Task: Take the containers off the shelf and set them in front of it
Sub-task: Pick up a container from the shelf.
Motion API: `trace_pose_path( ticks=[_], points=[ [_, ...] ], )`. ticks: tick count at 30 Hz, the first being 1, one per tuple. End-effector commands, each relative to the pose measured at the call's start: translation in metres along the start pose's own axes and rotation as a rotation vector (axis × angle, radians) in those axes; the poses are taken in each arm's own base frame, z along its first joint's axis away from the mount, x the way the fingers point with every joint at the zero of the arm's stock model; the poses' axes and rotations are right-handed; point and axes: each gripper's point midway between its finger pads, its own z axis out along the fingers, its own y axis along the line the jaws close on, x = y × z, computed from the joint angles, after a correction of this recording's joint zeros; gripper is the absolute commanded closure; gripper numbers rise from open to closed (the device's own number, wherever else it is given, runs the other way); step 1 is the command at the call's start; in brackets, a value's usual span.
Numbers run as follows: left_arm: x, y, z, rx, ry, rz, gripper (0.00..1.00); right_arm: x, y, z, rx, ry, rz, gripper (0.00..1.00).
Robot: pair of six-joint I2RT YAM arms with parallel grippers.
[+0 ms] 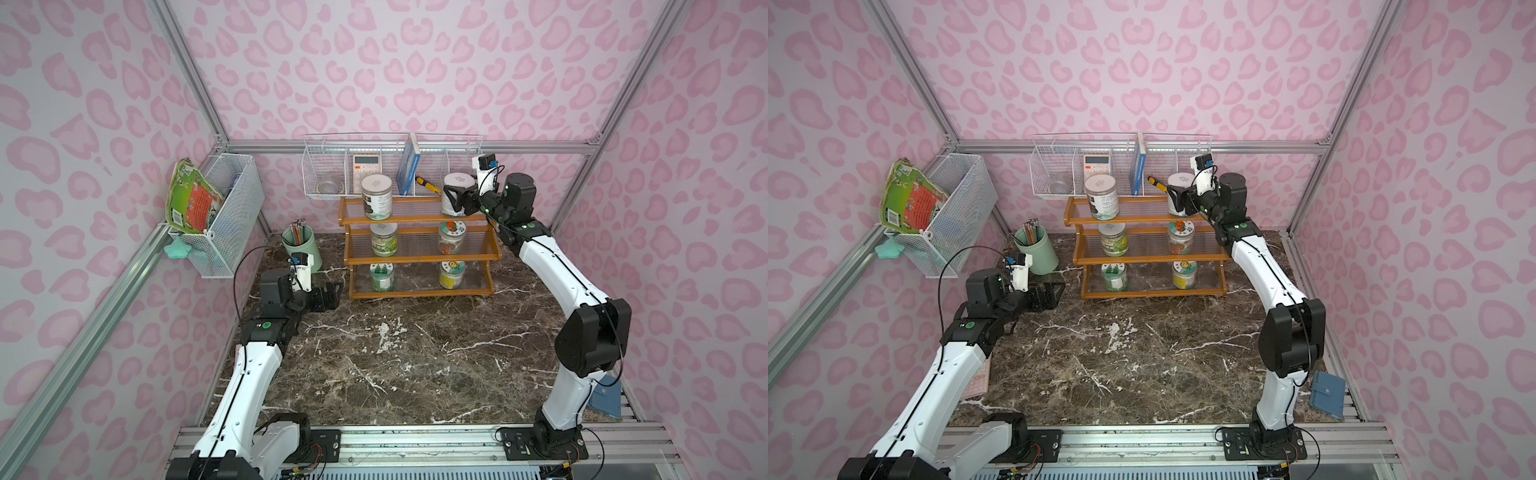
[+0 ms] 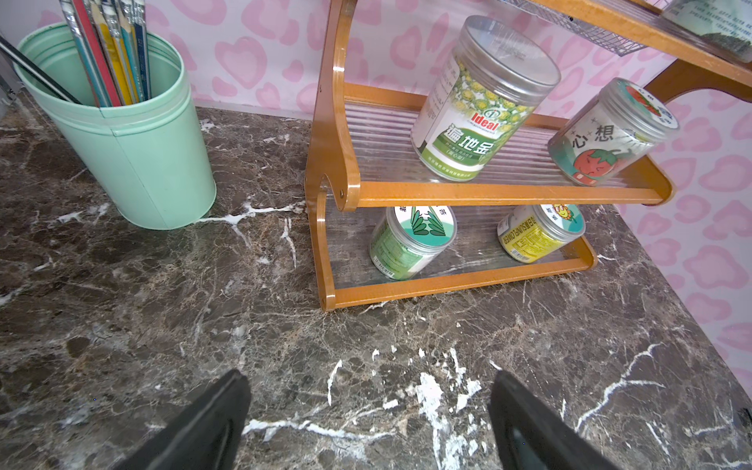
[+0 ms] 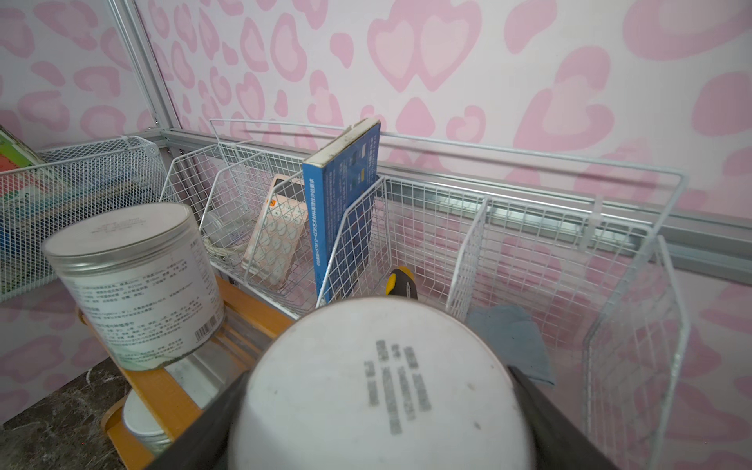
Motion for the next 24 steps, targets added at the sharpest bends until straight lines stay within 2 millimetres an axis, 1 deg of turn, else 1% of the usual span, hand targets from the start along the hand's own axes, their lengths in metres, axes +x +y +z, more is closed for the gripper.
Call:
trace_pose_path(
  ticks=[1,6,11,16,17,18,21,24],
  points=[
    [-0.002,-0.002,-0.002,0.007,-0.003,0.018,0.05,-0.016,0.009,-0.009,-0.018,-0.054,-0.024,0.29],
    [-0.002,-0.003,-0.002,0.006,-0.001,0.020,0.05,-0.023,0.017,-0.025,-0.020,-0.081,-0.038,0.30],
    [-0.002,-0.003,-0.002,0.004,-0.001,0.021,0.05,-0.022,0.027,-0.041,-0.028,-0.096,-0.043,0.31],
    [-0.001,-0.004,-0.001,0.008,-0.001,0.023,0.05,-0.017,0.048,-0.064,-0.035,-0.110,-0.051,0.31],
    [-0.001,-0.004,-0.001,0.009,0.002,0.021,0.05,-0.018,0.053,-0.070,-0.030,-0.118,-0.061,0.31],
    [-0.001,-0.005,0.000,0.011,0.002,0.022,0.05,-0.004,0.058,-0.076,-0.024,-0.097,-0.060,0.31],
    [-0.001,-0.005,0.000,0.014,0.003,0.022,0.05,0.005,0.072,-0.096,-0.011,-0.105,-0.071,0.32],
    [0.000,-0.006,0.001,0.017,0.003,0.022,0.05,0.014,0.082,-0.117,0.012,-0.112,-0.075,0.33]
  ],
)
